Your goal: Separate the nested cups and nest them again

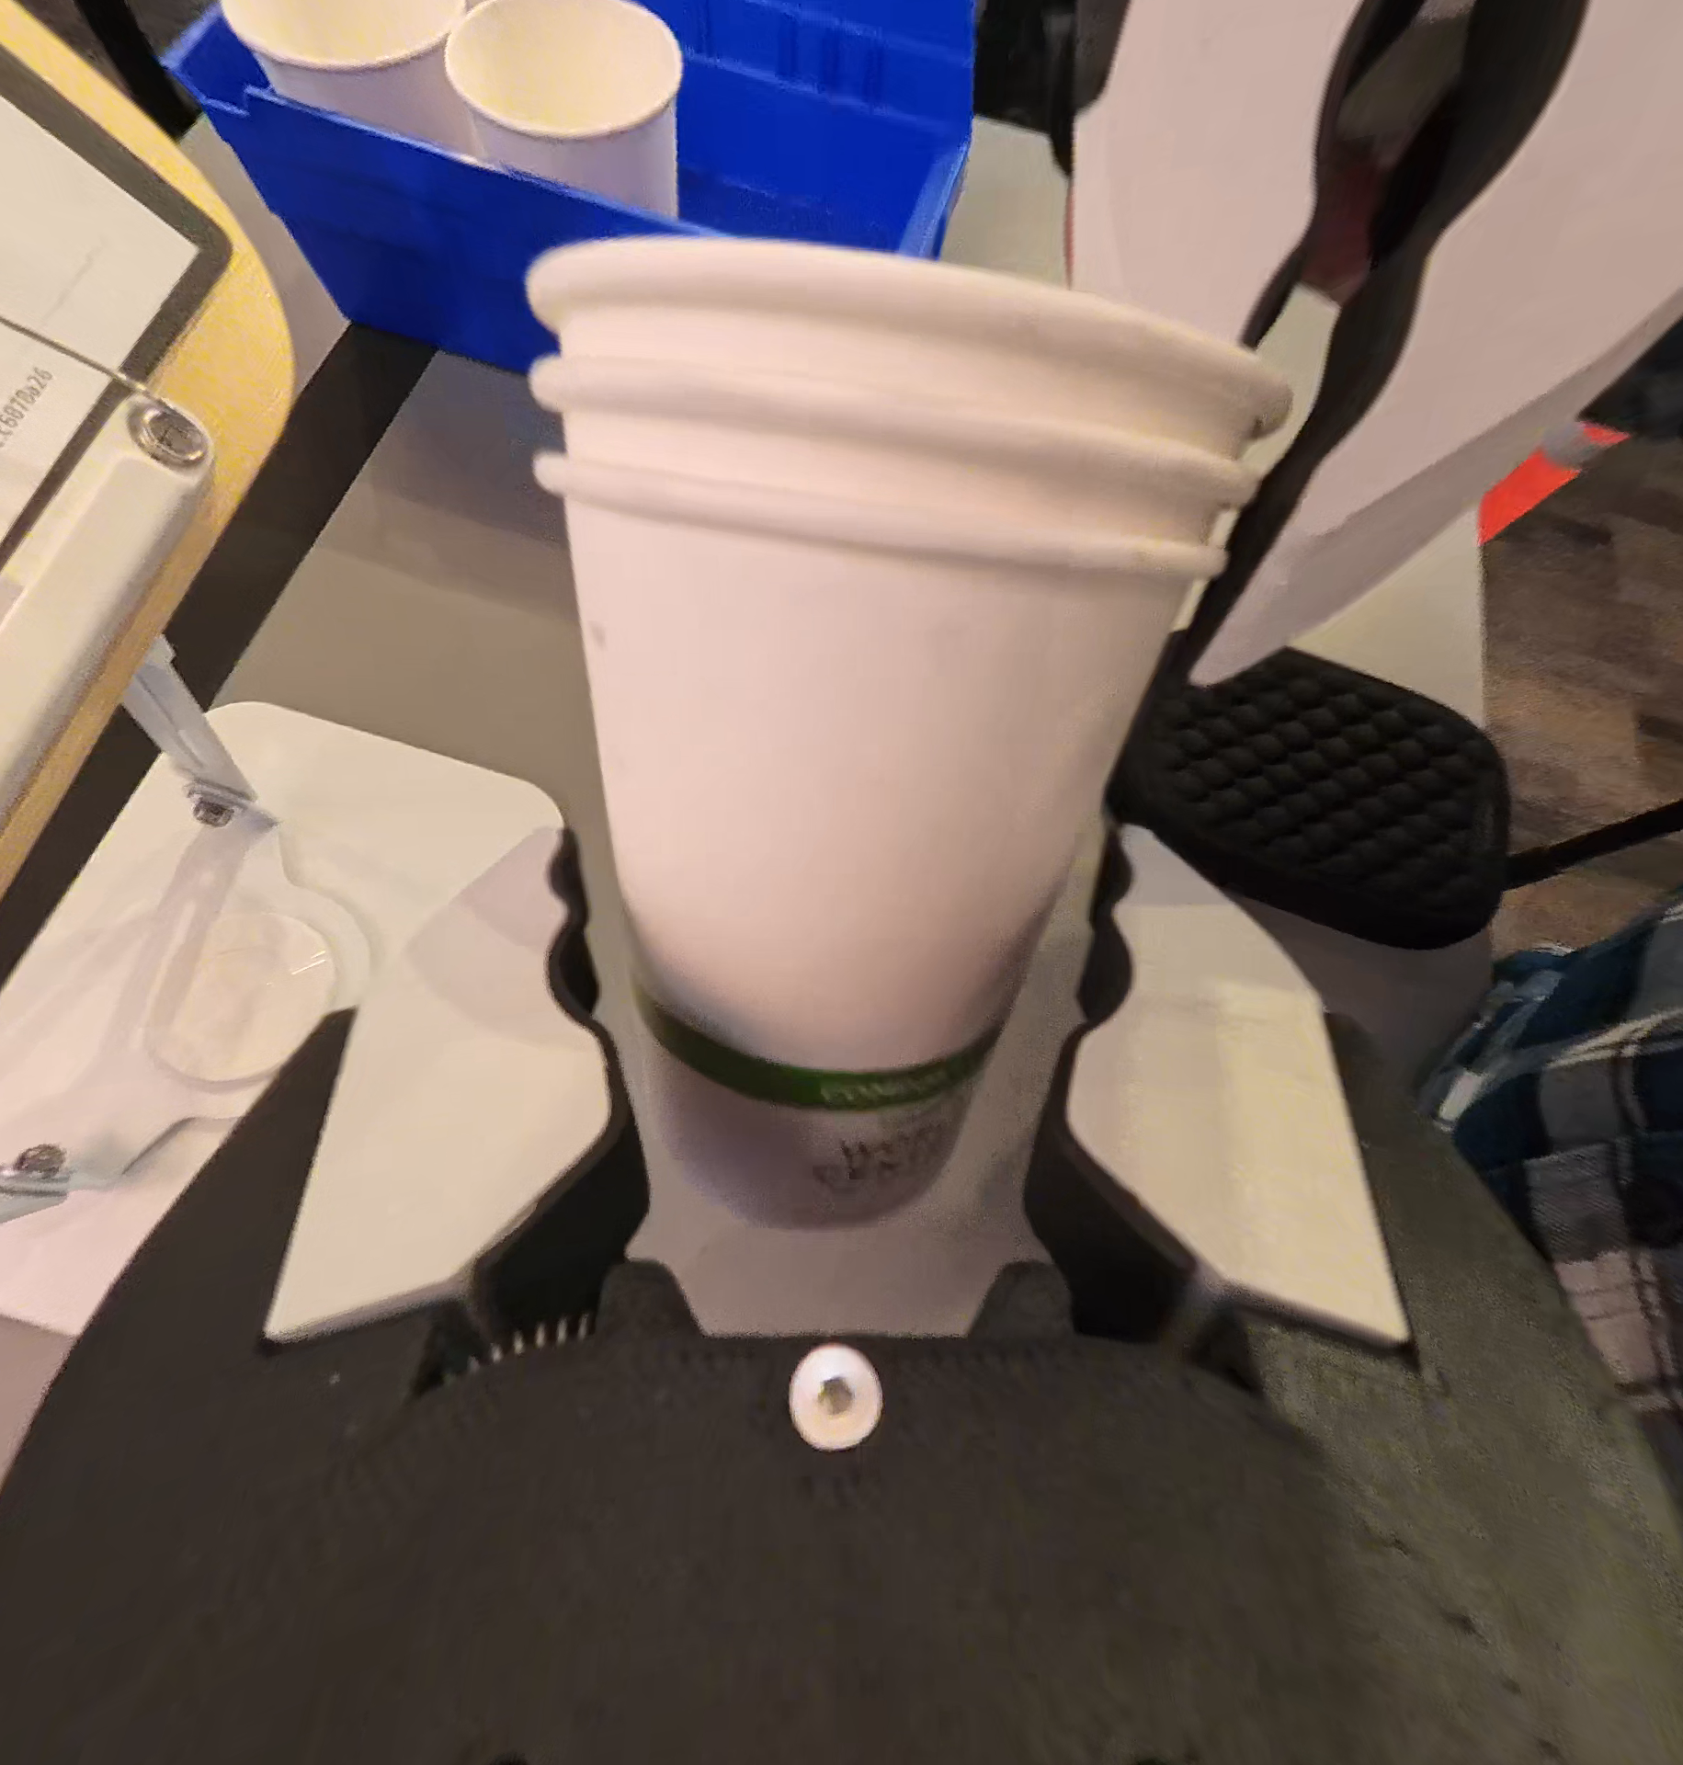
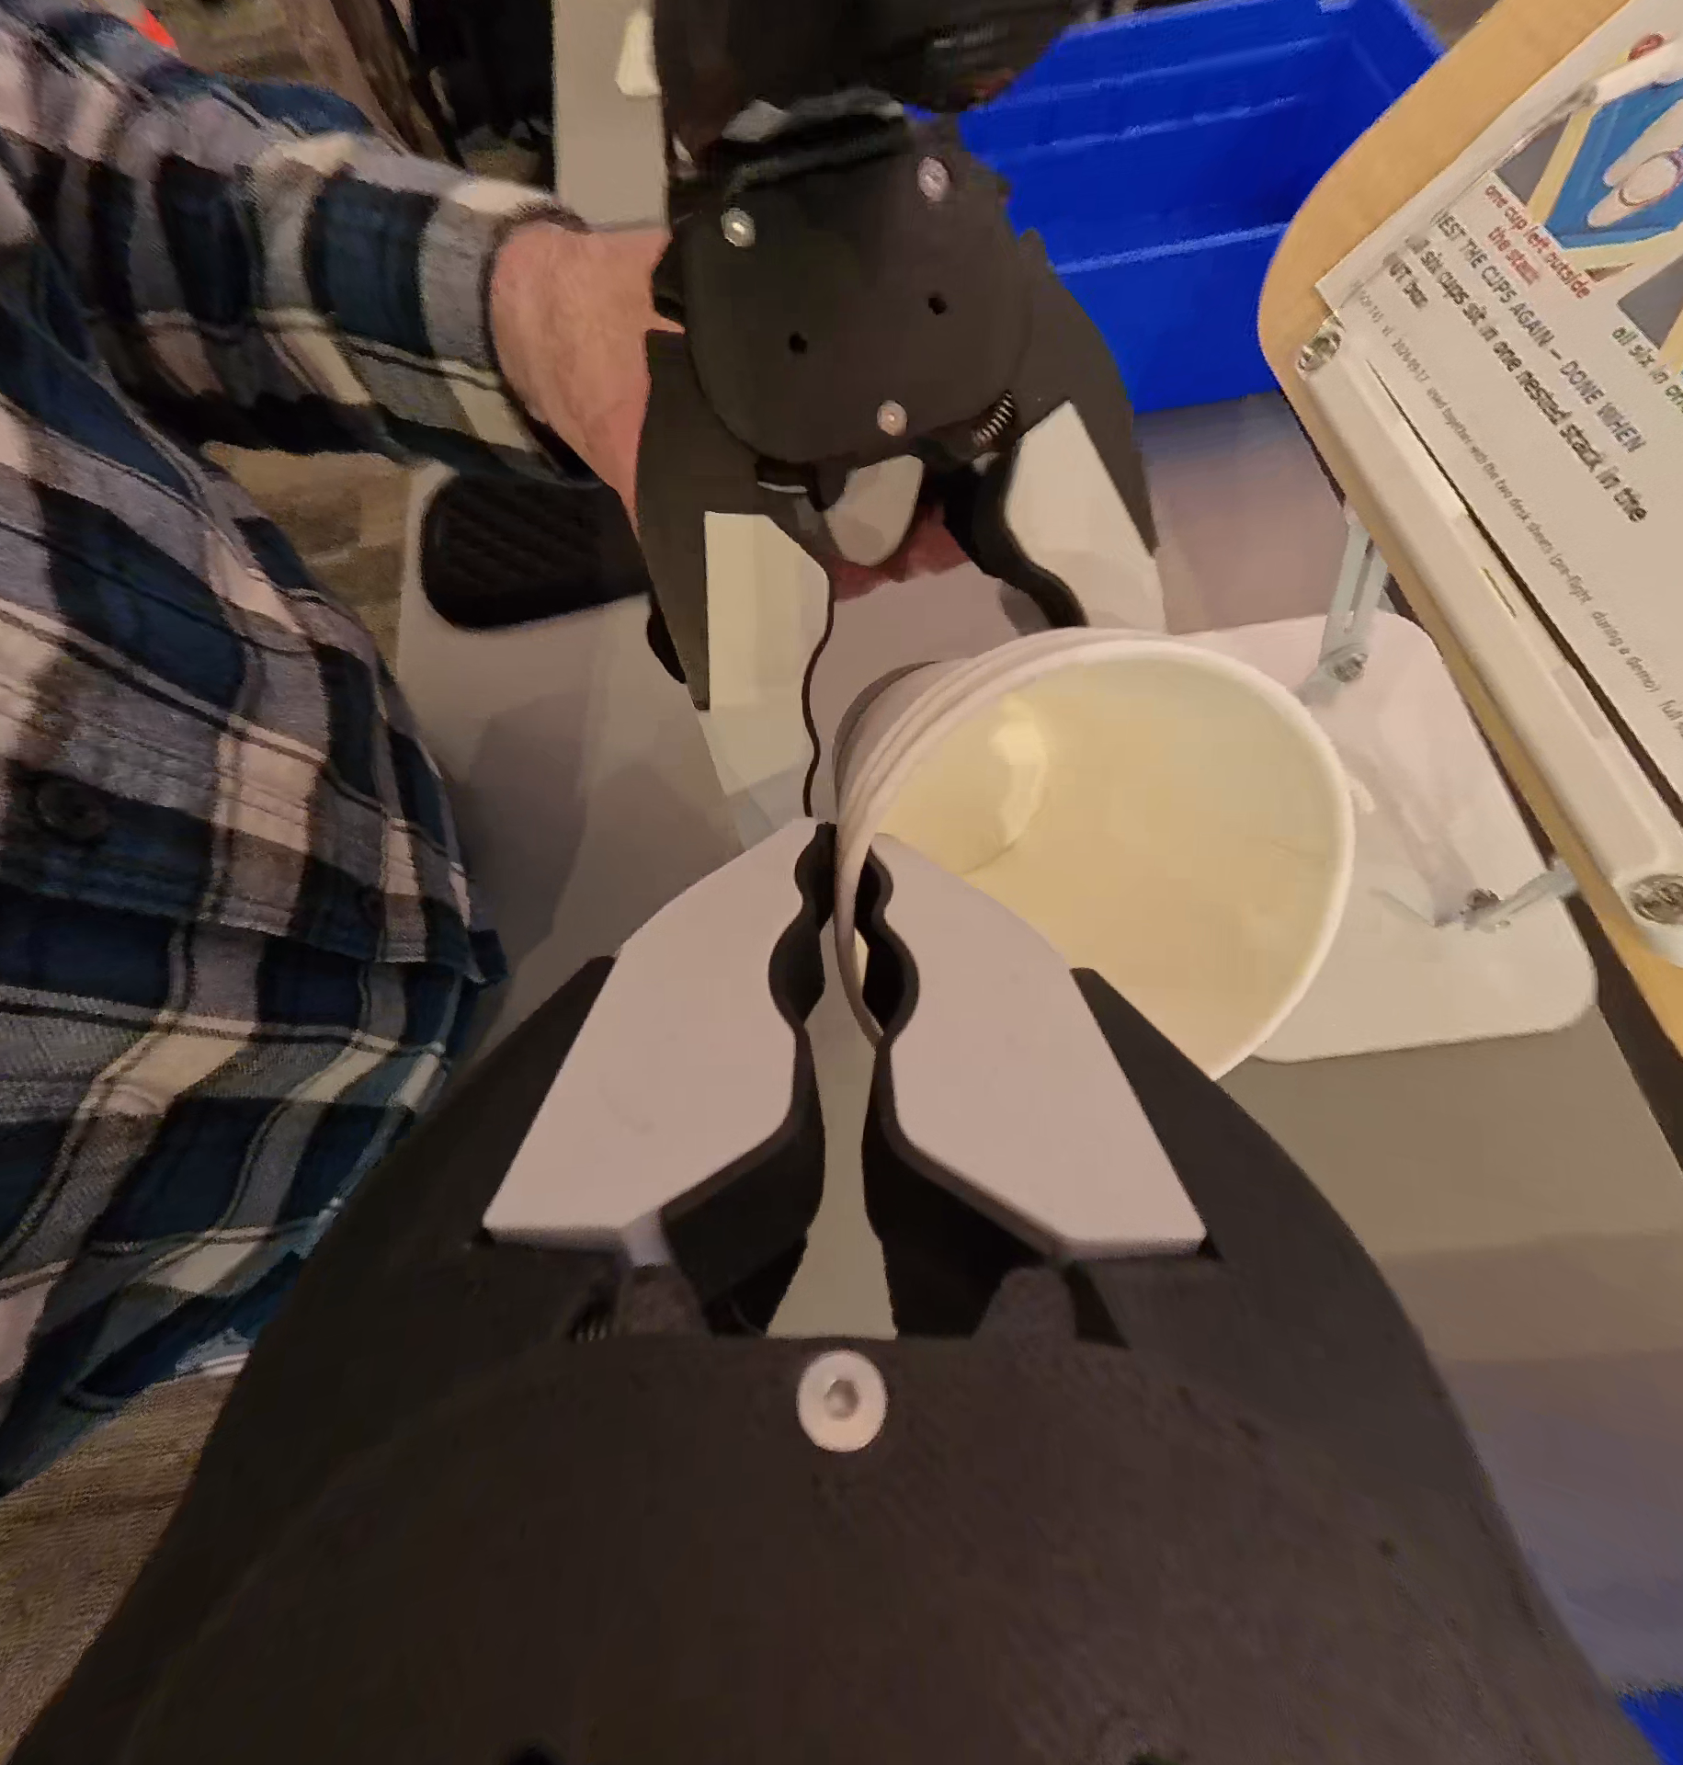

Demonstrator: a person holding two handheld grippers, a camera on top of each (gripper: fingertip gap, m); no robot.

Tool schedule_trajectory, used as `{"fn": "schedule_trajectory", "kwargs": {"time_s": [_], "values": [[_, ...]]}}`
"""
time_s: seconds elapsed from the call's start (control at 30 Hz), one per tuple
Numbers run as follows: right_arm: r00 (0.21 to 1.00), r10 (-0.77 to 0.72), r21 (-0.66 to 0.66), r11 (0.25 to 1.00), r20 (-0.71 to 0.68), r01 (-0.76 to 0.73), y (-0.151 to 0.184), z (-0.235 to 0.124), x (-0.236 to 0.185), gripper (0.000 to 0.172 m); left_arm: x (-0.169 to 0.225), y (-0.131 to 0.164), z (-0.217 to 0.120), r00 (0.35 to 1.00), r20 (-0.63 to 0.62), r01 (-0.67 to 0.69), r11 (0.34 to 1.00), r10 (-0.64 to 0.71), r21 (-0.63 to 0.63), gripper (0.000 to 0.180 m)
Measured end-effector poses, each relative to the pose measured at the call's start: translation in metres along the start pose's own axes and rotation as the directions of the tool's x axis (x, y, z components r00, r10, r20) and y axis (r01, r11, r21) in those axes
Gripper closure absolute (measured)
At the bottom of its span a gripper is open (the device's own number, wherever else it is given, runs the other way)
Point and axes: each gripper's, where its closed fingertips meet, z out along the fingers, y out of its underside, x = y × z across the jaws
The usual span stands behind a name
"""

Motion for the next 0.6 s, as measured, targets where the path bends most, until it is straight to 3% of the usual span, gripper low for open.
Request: {"fn": "schedule_trajectory", "kwargs": {"time_s": [0.13, 0.23, 0.4, 0.5, 0.6], "values": [[0.998, -0.004, 0.031, 1.000, 0.057, 0.003, -0.004, 0.003, -0.007, 0.168, 0.006, -0.006, -0.001, 0.998, -0.014, -0.061, 0.998, 0.060, -0.025, 0.061], [0.995, -0.004, 0.052, 0.999, 0.103, -0.002, -0.005, 0.007, -0.012, 0.168, 0.008, -0.003, 0.000, 0.992, -0.008, -0.127, 0.988, 0.127, -0.090, 0.077], [0.995, 0.039, 0.032, 0.999, 0.090, -0.042, -0.003, 0.008, -0.008, 0.168, 0.005, 0.001, 0.002, 0.992, 0.013, -0.122, 0.988, 0.124, -0.098, 0.081], [0.999, 0.036, 0.030, 0.999, 0.023, -0.036, -0.008, 0.002, -0.001, 0.148, -0.002, 0.002, 0.002, 0.993, 0.046, -0.104, 0.991, 0.108, -0.087, 0.081], [0.999, 0.042, 0.042, 0.998, -0.022, -0.041, -0.015, -0.005, 0.005, 0.154, -0.004, 0.000, 0.002, 0.994, 0.057, -0.091, 0.994, 0.095, -0.062, 0.082]]}}
